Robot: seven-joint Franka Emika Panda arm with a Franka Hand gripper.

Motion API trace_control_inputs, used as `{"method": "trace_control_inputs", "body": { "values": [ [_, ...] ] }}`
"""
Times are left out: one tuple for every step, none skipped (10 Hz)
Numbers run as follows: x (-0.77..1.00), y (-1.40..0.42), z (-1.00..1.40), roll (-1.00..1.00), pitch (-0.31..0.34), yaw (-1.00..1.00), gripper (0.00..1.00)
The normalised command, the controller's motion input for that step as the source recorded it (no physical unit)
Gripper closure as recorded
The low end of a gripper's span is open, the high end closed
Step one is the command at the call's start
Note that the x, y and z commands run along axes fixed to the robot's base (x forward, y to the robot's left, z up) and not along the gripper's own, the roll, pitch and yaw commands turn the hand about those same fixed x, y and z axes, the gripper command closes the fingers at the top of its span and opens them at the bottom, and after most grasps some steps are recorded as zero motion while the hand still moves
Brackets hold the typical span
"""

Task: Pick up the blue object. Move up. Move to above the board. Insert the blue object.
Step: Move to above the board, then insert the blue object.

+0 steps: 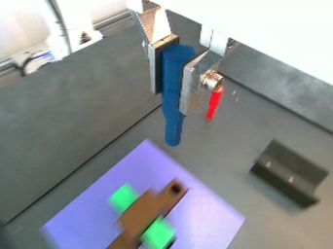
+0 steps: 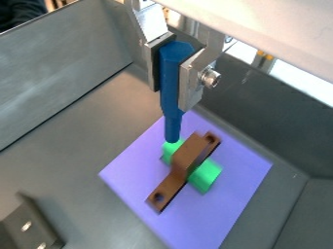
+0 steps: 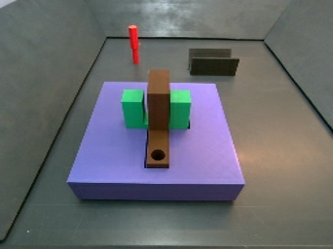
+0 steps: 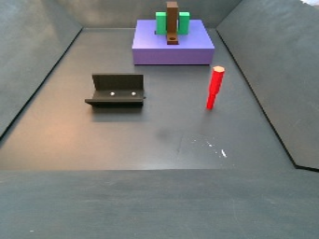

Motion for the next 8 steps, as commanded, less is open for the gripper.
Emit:
{"method": "trace_control_inputs", "body": {
  "values": [
    [0.09,-0.24,0.05,0.02,0.155,0.01,1.0],
    [0.0,0.0,0.0,-0.02,0.0,0.0,1.0],
    [-0.04,0.0,0.0,0.0,0.0,0.0,1.0],
    [0.0,0.0,0.0,-0.01,0.0,0.0,1.0],
    [0.0,0.02,0.0,-0.02,0.0,0.0,1.0],
    [0.0,-0.03,0.0,0.0,0.0,0.0,1.0],
    [0.09,-0.52,-0.17,0.0,0.0,0.0,1.0],
    [0.05,-0.86,-0.27,0.06,0.0,0.01,1.0]
  ]
}}
